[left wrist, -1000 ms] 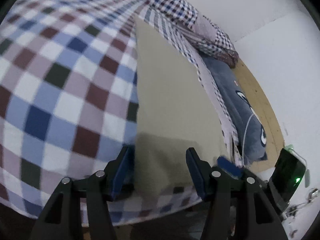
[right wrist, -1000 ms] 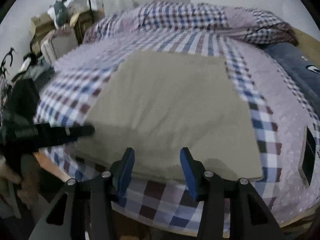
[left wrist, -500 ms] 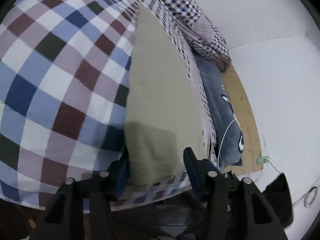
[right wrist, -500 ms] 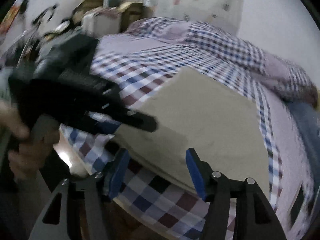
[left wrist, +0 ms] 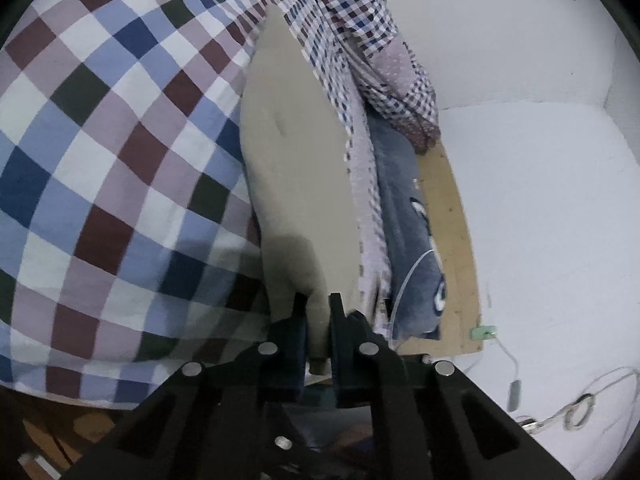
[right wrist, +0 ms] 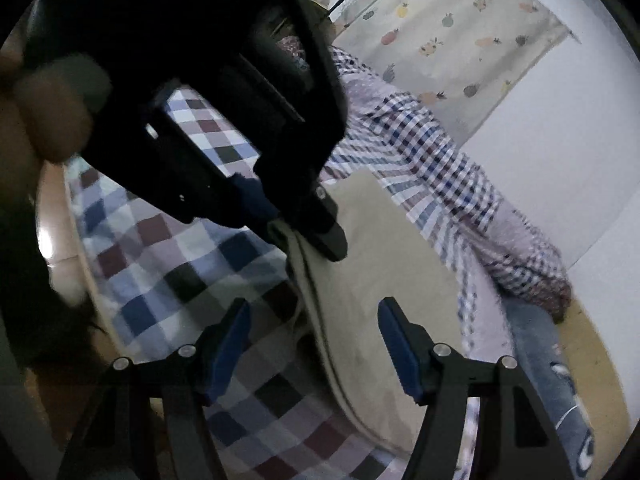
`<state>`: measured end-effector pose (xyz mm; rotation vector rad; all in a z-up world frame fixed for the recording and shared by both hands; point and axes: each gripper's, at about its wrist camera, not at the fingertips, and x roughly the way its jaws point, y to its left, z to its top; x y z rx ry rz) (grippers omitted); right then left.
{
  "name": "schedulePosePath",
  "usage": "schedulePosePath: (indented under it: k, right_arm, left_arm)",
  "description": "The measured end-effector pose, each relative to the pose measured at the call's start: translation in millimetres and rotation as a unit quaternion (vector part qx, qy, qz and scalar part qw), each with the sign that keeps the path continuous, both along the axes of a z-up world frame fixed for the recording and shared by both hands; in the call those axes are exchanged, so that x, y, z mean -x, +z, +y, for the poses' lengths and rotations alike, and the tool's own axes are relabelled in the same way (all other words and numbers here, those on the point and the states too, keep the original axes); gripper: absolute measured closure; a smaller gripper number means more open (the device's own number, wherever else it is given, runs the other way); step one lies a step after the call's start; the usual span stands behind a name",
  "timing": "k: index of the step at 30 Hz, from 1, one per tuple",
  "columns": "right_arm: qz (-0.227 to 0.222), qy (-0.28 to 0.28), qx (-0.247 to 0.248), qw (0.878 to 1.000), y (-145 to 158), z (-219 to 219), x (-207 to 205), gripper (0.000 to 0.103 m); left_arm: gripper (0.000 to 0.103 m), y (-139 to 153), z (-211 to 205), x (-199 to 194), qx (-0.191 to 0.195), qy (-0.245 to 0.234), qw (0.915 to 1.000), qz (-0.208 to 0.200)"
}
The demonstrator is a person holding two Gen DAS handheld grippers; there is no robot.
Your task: Fold clothes
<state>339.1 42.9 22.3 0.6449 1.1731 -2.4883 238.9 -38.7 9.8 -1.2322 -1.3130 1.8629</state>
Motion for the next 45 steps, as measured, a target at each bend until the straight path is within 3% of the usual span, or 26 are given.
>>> schedulePosePath:
  k: [9, 13, 17, 18, 22, 26, 28, 30, 32, 33, 34, 41, 45]
  right_arm:
    - [0.036, -0.008, -0.002, 0.999, -12.3, -11.7, 25.5, 0.033]
    - [0.021, -0.018, 0.017, 0.999, -9.4, -13.2, 39.2, 0.034]
    - [0.034, -0.032, -0.006, 0.999, -10.3, -17.0, 43.0, 0.037]
    - [0.035, -0.034, -0.010, 0.999, -11.0, -17.3, 43.8, 0.040]
    - [0.027, -0.039, -0.017, 0.999, -13.5, -12.3, 65.0, 0.077]
    - [0.013, -0.043, -0.006, 0.999, -10.9, -7.7, 71.4, 0.093]
    - [0.005, -0.043, 0.005, 0.999, -7.4, -5.2, 72.3, 0.095]
    - [0.000, -0.044, 0.018, 0.999, -2.1, -1.4, 71.9, 0.096]
    - [-0.006, -0.047, 0.039, 0.998, 4.4, 4.4, 73.8, 0.096]
    - [-0.009, -0.049, 0.049, 0.998, 7.8, 6.9, 74.8, 0.096]
    - [-0.018, -0.050, 0.064, 0.997, 11.8, 10.2, 76.6, 0.096]
    - [-0.053, -0.061, 0.134, 0.988, 33.6, 29.2, 85.8, 0.096]
    - [-0.060, -0.071, 0.176, 0.980, 47.0, 35.1, 78.3, 0.096]
  left_arm:
    - [0.096, 5.1, -7.2, -1.1, -0.023, 0.004, 0.9997, -0.002]
    - [0.096, 2.8, -9.4, -3.8, -0.027, 0.007, 0.9996, -0.008]
    - [0.096, 1.9, -9.2, -3.8, -0.031, 0.008, 0.9994, -0.008]
    - [0.096, 1.6, -8.6, -3.1, -0.032, 0.008, 0.9994, -0.009]
    - [0.096, 0.4, -7.0, -3.2, -0.037, 0.009, 0.9993, -0.009]
    - [0.096, 0.9, -2.7, -0.1, -0.042, 0.001, 0.9991, -0.004]
    - [0.095, 2.0, -1.6, 3.0, -0.044, -0.003, 0.9990, -0.001]
    - [0.088, 2.9, -1.7, 6.2, -0.043, -0.004, 0.9991, 0.001]
    - [0.063, 4.4, -4.0, 10.2, -0.033, 0.001, 0.9994, -0.001]
    - [0.045, 5.4, -7.5, 13.3, -0.031, 0.006, 0.9995, -0.002]
    - [0.038, 6.5, -11.6, 16.8, -0.028, 0.012, 0.9995, -0.002]
    - [0.034, 14.3, -41.6, 45.4, -0.010, 0.053, 0.9985, -0.007]
    - [0.033, 15.6, -50.6, 85.0, 0.011, 0.055, 0.9984, -0.009]
